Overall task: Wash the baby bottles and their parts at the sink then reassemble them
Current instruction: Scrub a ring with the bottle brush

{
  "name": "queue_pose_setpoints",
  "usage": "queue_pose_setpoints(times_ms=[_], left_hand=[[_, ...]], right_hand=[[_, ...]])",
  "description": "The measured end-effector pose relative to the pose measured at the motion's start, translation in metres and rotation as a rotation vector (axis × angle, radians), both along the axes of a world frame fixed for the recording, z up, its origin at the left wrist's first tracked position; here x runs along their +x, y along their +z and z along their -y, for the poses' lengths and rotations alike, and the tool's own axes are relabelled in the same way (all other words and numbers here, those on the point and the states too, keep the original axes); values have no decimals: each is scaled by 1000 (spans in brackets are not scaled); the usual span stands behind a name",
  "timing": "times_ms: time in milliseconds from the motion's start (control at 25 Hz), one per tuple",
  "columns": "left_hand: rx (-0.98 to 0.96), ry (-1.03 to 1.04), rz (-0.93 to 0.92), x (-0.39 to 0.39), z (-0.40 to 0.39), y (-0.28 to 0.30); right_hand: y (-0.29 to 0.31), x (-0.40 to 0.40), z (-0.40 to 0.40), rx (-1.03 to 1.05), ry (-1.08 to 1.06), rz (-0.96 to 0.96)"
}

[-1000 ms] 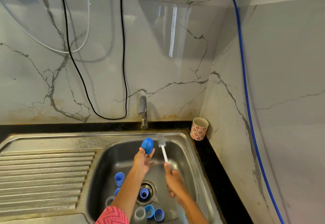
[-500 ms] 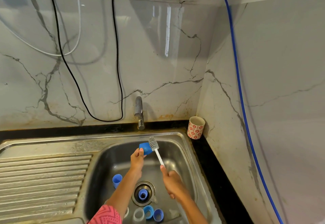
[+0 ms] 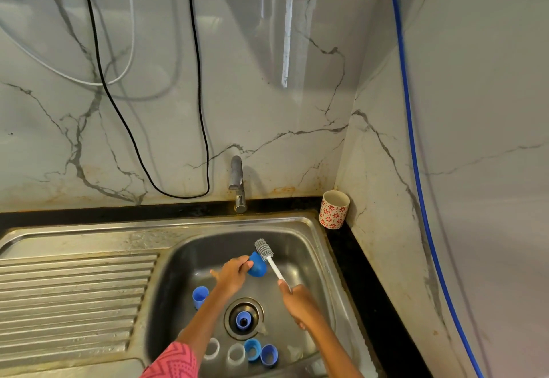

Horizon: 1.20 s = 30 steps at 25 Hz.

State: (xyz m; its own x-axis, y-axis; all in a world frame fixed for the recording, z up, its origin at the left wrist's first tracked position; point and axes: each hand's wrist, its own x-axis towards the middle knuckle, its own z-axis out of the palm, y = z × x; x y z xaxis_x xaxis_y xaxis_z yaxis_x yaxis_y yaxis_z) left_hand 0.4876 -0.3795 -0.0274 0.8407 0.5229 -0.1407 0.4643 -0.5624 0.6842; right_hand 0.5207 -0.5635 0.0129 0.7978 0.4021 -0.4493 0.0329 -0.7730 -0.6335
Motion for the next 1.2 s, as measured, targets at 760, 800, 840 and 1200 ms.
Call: queue_pose_setpoints(times_ms=[760,800,840,1200], left_hand=[[-266,413,233,-11,-44,-38],[-298,444,208,-8,-47,-41],[-303,451,174,-5,-48,-45],[334,54,-513,12,-104,-86]], right_hand=[[-53,-10,-32,-114,117,-6],[-56,-9,-36,-117,133,-13],[-60,-9,-37,-139,145,-27],[-93,17,-31,-337,162,-82]])
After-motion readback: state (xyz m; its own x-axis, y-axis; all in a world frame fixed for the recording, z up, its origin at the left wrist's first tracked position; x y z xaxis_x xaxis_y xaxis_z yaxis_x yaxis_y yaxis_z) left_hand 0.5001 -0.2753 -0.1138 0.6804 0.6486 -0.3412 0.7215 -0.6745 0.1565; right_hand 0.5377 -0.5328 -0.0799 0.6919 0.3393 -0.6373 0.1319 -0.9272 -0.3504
